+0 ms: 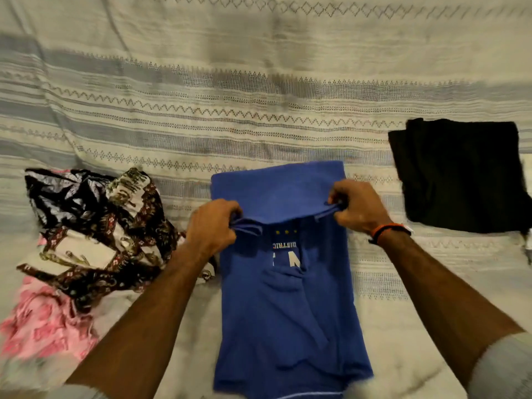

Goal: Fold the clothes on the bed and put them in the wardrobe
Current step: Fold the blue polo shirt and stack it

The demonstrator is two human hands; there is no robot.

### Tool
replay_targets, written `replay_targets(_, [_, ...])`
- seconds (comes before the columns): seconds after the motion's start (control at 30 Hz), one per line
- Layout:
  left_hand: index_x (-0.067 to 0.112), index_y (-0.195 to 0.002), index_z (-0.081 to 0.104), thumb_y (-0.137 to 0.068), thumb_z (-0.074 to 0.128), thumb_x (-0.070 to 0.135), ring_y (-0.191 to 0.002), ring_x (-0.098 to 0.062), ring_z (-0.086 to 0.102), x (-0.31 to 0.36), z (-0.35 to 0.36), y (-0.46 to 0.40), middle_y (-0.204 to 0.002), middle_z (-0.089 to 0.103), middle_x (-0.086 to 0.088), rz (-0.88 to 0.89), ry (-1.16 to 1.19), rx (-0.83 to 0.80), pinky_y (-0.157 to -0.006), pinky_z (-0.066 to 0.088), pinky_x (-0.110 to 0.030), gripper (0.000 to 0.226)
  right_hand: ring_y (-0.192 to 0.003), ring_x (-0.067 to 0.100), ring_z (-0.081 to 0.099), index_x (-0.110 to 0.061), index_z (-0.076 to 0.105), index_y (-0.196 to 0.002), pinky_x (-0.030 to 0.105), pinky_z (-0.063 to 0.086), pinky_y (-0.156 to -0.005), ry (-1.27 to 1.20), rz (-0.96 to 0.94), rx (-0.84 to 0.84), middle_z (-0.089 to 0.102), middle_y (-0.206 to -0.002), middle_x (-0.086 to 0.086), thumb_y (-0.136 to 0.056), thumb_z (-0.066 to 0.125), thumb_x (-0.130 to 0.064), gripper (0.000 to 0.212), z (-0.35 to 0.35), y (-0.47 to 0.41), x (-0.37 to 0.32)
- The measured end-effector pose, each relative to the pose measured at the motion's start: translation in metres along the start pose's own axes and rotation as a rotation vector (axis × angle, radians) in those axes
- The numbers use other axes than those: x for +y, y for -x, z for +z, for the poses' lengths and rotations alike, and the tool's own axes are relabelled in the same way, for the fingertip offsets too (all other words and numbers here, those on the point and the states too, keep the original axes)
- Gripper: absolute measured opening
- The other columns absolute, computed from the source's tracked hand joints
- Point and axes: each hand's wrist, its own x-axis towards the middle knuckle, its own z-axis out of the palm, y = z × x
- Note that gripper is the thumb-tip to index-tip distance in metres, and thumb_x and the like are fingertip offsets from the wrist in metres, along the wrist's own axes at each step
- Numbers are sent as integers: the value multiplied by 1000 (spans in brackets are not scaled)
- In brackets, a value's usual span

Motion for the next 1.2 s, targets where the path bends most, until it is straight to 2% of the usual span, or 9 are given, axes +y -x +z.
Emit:
replay_targets(0.1, [22,-112,59,-79,66,17,-92,-29,60,-4,39,20,-100,61,-5,36,-136,-44,-73,52,-39,33,-81,30,61,-17,69,-85,38,51,-66,230,-6,-142,62,-85,2,-60,67,-2,29,25,28,16])
replay_targets(0.3, [20,-117,57,-79,72,20,-77,-26,54,-8,58,33,-91,56,-9,102,-153,183,-61,46,-34,41,-80,31,58,-15,69,-87,40,51,-64,193,-95,-5,60,-87,3,-59,67,0,31,33,49,22])
replay_targets(0.43, [27,-133,41,-71,71,23,-94,-28,60,-4,47,32,-106,59,-5,18,-237,-177,-78,54,-40,69,-86,24,62,-23,68,-99,34,52,-70,289,13,-337,62,-94,-4,-64,70,-17,35,27,49,17])
replay_targets(0.5, [24,-127,45,-66,68,20,-92,-27,61,1,42,29,-103,61,-2,12,-156,-182,-73,52,-37,65,-81,19,63,-25,68,-96,29,50,-67,224,23,-268,65,-90,-9,-67,68,-38,32,27,47,10])
replay_targets(0.6, [18,-121,53,-72,66,12,-102,-31,58,11,42,17,-111,59,-7,23,43,57,-78,51,-40,51,-81,20,61,-19,65,-99,32,51,-66,217,-67,-37,64,-91,-4,-75,58,-49,39,35,32,-2])
replay_targets(0.73, [10,-152,29,-74,82,42,-142,-33,29,19,48,-12,-155,28,-15,121,-19,156,-114,33,-45,99,-124,36,48,-7,49,-136,49,46,-99,359,-160,49,48,-138,16,-88,62,-44,62,61,2,-12])
replay_targets(0.83, [3,-155,-2,-64,80,61,-151,-32,0,20,52,-33,-163,-4,-14,156,-109,27,-123,10,-44,136,-151,32,12,-8,16,-156,46,12,-121,414,-154,-76,12,-163,16,-90,44,-65,92,78,-15,-14])
replay_targets(0.93, [4,-152,-17,-56,74,74,-150,-29,-15,6,56,-44,-161,-21,-11,67,-134,-67,-123,-2,-43,150,-152,25,-8,-8,-5,-156,44,-3,-123,474,-97,-134,-8,-165,10,-80,21,-86,112,85,-19,-1])
replay_targets(1.2, [11,-148,-31,-32,51,94,-144,-23,-33,-19,57,-47,-155,-38,-1,-101,-127,-117,-115,-13,-53,165,-152,22,-10,-6,-5,-156,40,-6,-123,427,61,-71,-10,-165,10,-62,23,-101,137,83,-21,18])
